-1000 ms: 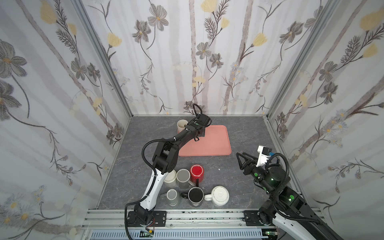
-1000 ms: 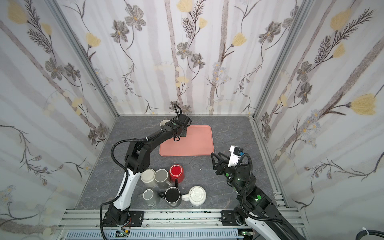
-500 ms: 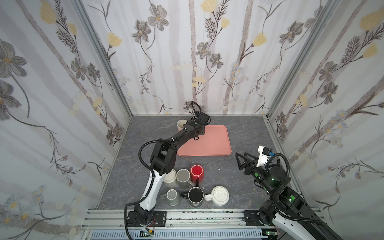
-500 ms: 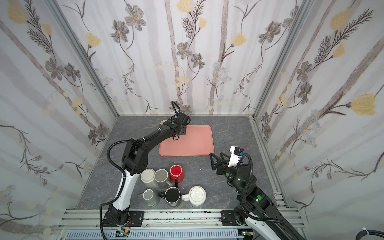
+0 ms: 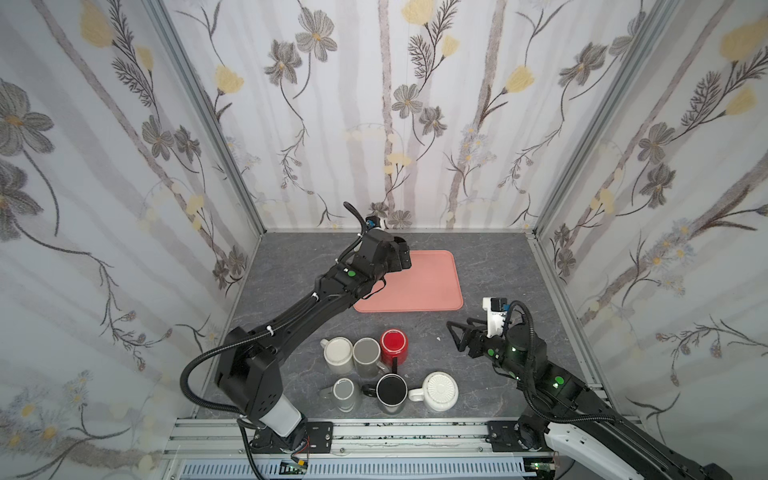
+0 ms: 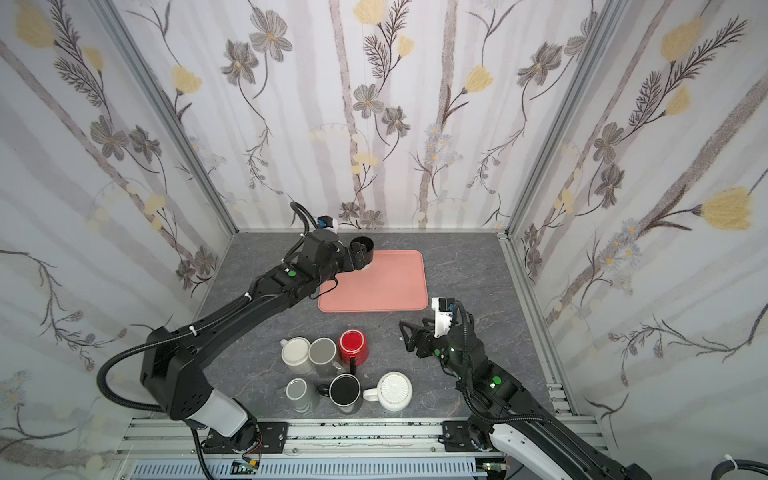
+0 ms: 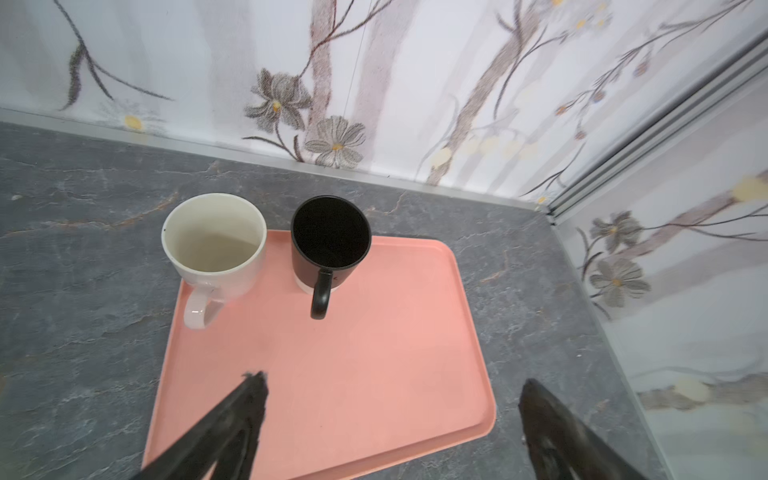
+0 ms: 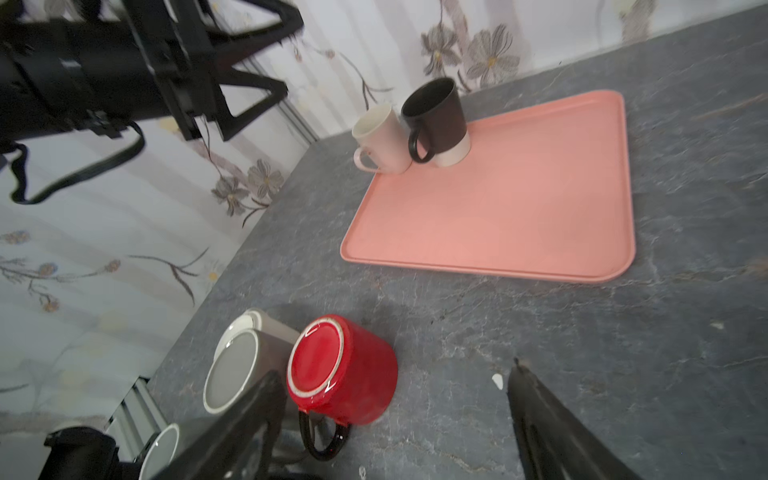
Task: Turn the mug right side up
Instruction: 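Open the left gripper and raise it while the right gripper moves over the red mug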
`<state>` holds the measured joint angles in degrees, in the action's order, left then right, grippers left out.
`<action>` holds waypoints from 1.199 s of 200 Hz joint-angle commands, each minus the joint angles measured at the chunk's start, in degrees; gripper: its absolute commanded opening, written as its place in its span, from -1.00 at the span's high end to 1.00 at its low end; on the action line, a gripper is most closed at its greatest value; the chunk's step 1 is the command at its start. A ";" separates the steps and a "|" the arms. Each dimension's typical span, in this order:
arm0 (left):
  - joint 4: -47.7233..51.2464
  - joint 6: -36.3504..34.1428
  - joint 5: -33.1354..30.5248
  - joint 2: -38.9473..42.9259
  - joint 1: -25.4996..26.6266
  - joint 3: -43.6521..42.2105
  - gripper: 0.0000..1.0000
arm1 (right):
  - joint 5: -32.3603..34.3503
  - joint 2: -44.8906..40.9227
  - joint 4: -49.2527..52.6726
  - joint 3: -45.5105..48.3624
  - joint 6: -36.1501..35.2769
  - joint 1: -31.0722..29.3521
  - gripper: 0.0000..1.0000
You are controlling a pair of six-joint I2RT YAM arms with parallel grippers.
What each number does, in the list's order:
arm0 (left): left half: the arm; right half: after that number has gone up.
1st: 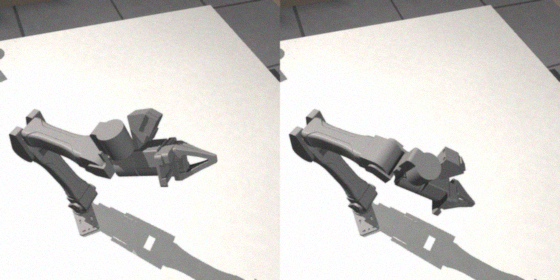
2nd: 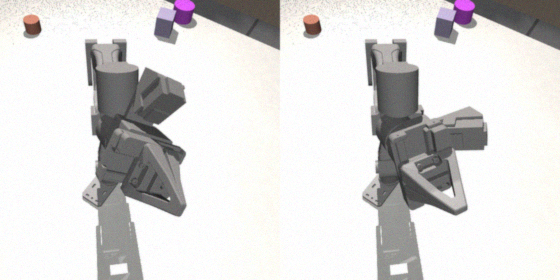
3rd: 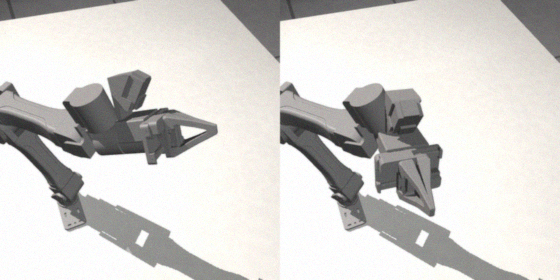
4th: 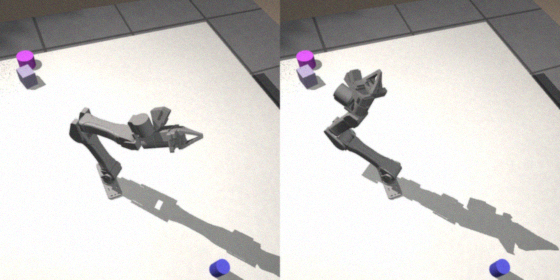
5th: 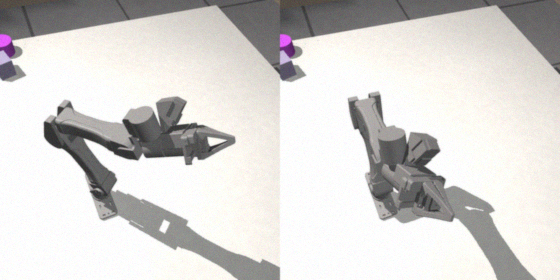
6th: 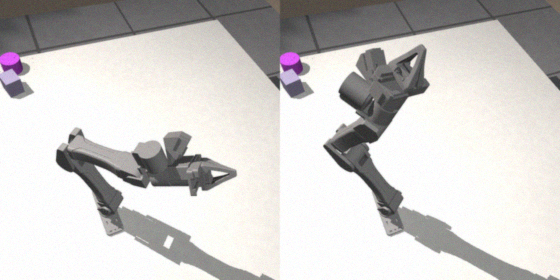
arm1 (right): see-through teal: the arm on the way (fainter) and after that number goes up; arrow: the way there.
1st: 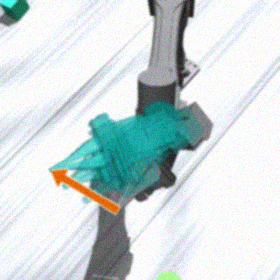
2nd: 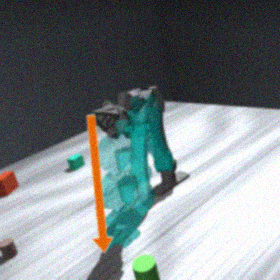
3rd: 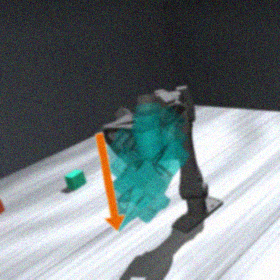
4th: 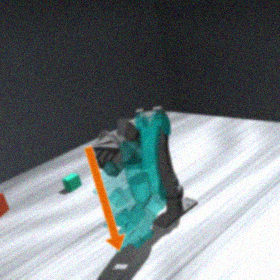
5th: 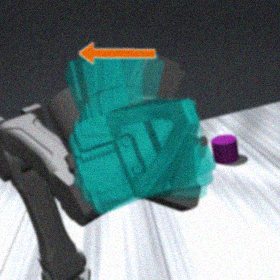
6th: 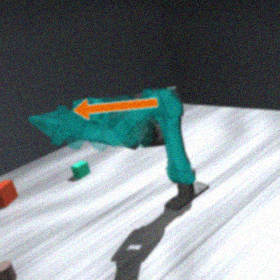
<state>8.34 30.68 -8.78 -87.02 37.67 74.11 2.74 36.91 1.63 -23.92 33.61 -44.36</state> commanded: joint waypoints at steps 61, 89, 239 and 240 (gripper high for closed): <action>-12.71 5.41 1.17 23.78 0.39 -23.53 -1.00 | 10.41 22.59 -1.34 -7.24 -0.82 -20.26 -0.98; -11.81 5.27 0.05 27.90 0.40 -27.06 -1.00 | 10.62 29.44 0.41 -11.12 -1.34 -22.63 -1.00; -10.84 4.04 -3.23 35.34 -0.17 -32.67 -1.00 | 6.84 45.33 5.40 -21.12 -4.54 -21.74 -0.74; -10.86 4.04 -3.16 35.34 -0.16 -32.65 -1.00 | 6.84 45.39 5.40 -21.14 -4.53 -21.74 -0.73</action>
<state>-1.43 34.65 -10.94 -52.34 37.76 41.91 9.72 81.41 8.27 -44.91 29.50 -66.74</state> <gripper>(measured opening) 0.994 0.878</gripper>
